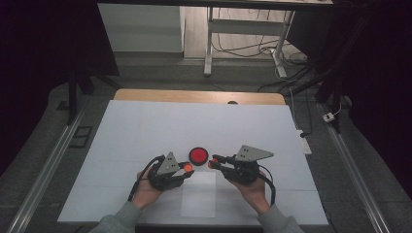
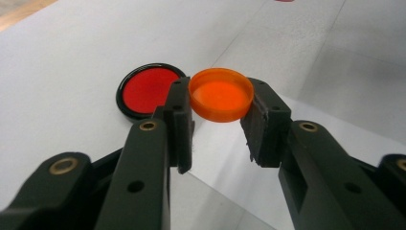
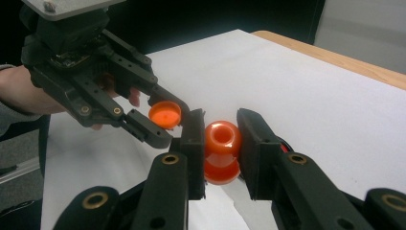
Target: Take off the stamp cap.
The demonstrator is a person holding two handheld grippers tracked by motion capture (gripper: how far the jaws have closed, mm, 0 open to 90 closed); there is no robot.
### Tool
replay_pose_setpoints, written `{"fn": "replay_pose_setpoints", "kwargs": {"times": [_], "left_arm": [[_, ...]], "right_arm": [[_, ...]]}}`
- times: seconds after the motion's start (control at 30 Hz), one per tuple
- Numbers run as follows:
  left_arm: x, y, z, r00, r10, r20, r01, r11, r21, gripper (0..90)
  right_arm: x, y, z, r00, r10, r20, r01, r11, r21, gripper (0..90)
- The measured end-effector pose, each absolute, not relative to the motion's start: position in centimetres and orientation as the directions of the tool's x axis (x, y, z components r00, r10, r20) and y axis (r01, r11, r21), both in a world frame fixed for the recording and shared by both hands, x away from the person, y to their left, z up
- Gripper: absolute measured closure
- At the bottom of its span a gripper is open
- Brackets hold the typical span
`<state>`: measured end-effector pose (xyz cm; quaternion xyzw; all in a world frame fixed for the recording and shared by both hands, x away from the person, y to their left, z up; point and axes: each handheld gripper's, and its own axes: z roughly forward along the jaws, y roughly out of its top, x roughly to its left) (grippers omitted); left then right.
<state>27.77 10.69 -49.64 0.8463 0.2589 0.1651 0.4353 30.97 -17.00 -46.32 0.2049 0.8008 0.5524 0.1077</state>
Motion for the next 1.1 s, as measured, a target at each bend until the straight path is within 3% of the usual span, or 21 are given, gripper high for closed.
{"fn": "replay_pose_setpoints", "kwargs": {"times": [1.1], "left_arm": [[24.7, 19.6, -50.2, 0.700, 0.714, -0.031, 0.412, -0.367, 0.834, 64.8]], "right_arm": [[31.4, -17.7, -46.5, -0.875, 0.481, 0.041, 0.216, 0.313, 0.925, 72.6]]}}
